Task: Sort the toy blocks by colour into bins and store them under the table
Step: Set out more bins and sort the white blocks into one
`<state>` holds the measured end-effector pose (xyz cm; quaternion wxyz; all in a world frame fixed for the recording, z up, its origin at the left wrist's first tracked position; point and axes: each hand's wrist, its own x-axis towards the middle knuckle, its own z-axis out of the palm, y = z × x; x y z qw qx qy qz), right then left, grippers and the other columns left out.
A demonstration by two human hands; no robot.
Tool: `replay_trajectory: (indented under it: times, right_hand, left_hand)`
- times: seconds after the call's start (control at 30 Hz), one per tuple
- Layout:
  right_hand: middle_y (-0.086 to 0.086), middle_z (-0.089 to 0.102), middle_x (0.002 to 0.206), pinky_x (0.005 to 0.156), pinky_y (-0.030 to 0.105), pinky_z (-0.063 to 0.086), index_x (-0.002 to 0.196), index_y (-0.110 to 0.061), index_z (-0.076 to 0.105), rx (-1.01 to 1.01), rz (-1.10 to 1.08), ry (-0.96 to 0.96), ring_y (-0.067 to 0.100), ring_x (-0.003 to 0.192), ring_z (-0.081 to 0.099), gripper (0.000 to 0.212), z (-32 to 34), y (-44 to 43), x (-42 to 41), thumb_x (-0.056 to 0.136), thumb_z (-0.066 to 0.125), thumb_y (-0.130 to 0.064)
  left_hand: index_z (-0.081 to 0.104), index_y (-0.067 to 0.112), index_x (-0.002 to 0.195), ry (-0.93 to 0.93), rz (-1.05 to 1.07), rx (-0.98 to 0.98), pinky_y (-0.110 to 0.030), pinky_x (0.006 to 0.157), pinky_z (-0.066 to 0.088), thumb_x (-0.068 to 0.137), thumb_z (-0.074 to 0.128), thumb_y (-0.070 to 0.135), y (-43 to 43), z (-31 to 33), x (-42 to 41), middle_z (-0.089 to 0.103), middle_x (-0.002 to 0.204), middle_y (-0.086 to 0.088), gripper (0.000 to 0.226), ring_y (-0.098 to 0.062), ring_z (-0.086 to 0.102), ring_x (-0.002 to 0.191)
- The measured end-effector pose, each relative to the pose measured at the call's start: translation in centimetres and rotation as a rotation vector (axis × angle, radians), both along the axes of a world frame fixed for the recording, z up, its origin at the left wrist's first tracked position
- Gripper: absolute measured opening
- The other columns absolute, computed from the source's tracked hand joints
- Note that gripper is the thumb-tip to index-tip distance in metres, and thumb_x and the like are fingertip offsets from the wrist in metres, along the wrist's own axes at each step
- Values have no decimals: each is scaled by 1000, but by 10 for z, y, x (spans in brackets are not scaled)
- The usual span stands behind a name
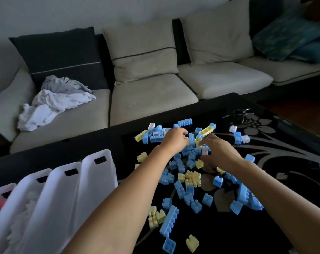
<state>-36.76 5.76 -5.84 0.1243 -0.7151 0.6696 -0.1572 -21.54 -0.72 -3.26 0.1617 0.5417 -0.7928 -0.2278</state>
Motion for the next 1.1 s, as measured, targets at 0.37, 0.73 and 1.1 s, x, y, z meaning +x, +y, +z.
replay_trajectory:
  times: [0.37,0.73,1.1]
  right_hand:
    - [2,61,108,58,18,44,116,-18,56,-50,-71,-230,14,79,57,33,13,-12,-27,86,57,-5]
    - [19,46,132,98,41,35,132,-16,49,-14,-483,-43,39,122,39,43,-5,-78,-86,90,49,-8]
    - [11,63,104,69,30,48,103,-4,65,28,-313,-14,27,94,60,21,-8,-91,-50,89,50,-4]
  left_hand:
    - [55,12,109,-344,-8,-75,-38,82,50,89,54,14,-12,-17,-23,63,106,-8,20,-28,58,100]
    - [57,17,107,-75,-3,-89,-31,73,51,86,64,19,-14,-19,-6,64,98,-2,23,-17,60,88]
    - [64,18,101,446,44,531,-26,83,53,84,68,9,-26,3,26,66,105,-6,20,-16,63,100]
